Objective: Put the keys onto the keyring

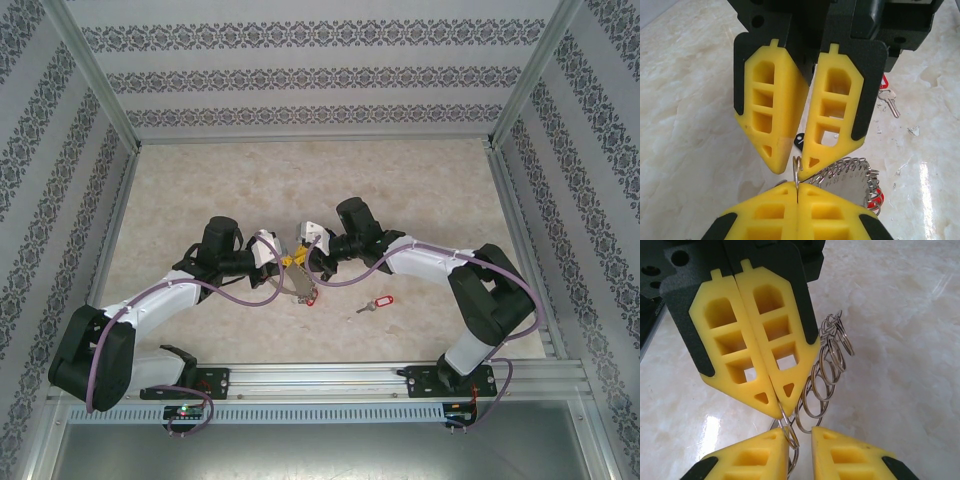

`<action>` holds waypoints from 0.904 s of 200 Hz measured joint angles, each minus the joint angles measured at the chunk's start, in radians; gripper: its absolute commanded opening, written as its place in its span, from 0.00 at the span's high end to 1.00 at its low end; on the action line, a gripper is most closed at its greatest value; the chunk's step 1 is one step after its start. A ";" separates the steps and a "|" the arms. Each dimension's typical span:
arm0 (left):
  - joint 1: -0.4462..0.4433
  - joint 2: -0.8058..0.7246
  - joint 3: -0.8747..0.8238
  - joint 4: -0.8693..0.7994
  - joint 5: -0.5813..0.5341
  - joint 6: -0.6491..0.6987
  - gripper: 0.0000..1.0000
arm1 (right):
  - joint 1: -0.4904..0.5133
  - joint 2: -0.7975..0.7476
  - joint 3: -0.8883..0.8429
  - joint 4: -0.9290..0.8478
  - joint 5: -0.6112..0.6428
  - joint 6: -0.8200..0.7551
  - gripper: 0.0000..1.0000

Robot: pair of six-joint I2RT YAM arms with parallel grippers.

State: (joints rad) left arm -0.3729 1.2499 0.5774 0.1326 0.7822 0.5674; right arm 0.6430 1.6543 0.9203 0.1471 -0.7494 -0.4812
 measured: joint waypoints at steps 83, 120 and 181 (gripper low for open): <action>0.000 0.000 -0.007 0.014 -0.009 -0.008 1.00 | 0.000 0.006 -0.003 0.000 0.001 -0.023 1.00; 0.000 0.000 -0.008 0.012 -0.008 -0.007 0.94 | 0.000 0.003 -0.007 0.000 0.001 -0.023 1.00; 0.000 0.013 0.005 0.002 0.003 0.001 0.82 | 0.000 -0.006 -0.009 -0.001 0.002 -0.024 1.00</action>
State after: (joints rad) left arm -0.3729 1.2629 0.5819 0.1349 0.7856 0.5682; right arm 0.6430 1.6482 0.9112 0.1459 -0.7479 -0.5049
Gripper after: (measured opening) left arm 0.164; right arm 0.052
